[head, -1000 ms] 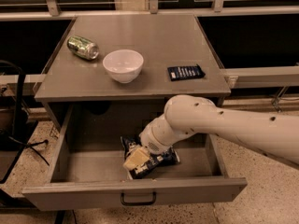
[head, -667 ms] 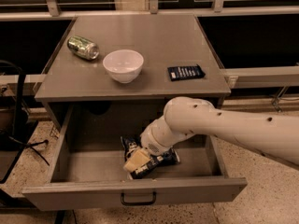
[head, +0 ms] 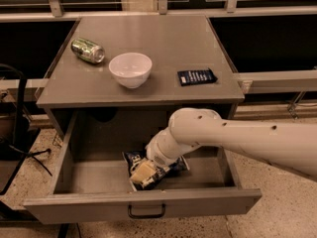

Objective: Pick blue chip bag from top drawer and place on counter

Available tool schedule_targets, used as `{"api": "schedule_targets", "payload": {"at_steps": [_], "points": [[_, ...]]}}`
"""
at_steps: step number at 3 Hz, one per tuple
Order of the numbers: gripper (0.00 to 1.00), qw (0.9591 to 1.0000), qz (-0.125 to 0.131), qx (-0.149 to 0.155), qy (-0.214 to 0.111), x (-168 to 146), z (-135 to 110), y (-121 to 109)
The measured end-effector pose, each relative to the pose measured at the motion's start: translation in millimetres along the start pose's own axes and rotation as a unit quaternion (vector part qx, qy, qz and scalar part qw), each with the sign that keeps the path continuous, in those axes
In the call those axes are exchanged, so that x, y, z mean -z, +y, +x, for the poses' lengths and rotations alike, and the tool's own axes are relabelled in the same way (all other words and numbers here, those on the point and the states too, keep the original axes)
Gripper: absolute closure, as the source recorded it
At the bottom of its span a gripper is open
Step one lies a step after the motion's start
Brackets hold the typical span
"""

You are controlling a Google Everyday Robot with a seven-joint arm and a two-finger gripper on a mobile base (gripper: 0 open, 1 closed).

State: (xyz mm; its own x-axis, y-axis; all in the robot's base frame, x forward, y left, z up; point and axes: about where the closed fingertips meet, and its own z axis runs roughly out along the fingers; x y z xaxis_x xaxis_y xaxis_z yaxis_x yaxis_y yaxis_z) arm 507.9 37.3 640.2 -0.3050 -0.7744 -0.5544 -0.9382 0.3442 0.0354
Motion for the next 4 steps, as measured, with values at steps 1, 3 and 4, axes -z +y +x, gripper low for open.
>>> {"api": "schedule_targets", "payload": {"at_steps": [1, 3, 4], "points": [[0.60, 0.9999, 0.005, 0.011, 0.010, -12.1, -1.7, 2.3], [1.00, 0.9996, 0.006, 0.020, 0.018, -17.6, -2.6, 6.9], [1.00, 0.9996, 0.007, 0.021, 0.018, -17.1, -3.2, 7.1]]}}
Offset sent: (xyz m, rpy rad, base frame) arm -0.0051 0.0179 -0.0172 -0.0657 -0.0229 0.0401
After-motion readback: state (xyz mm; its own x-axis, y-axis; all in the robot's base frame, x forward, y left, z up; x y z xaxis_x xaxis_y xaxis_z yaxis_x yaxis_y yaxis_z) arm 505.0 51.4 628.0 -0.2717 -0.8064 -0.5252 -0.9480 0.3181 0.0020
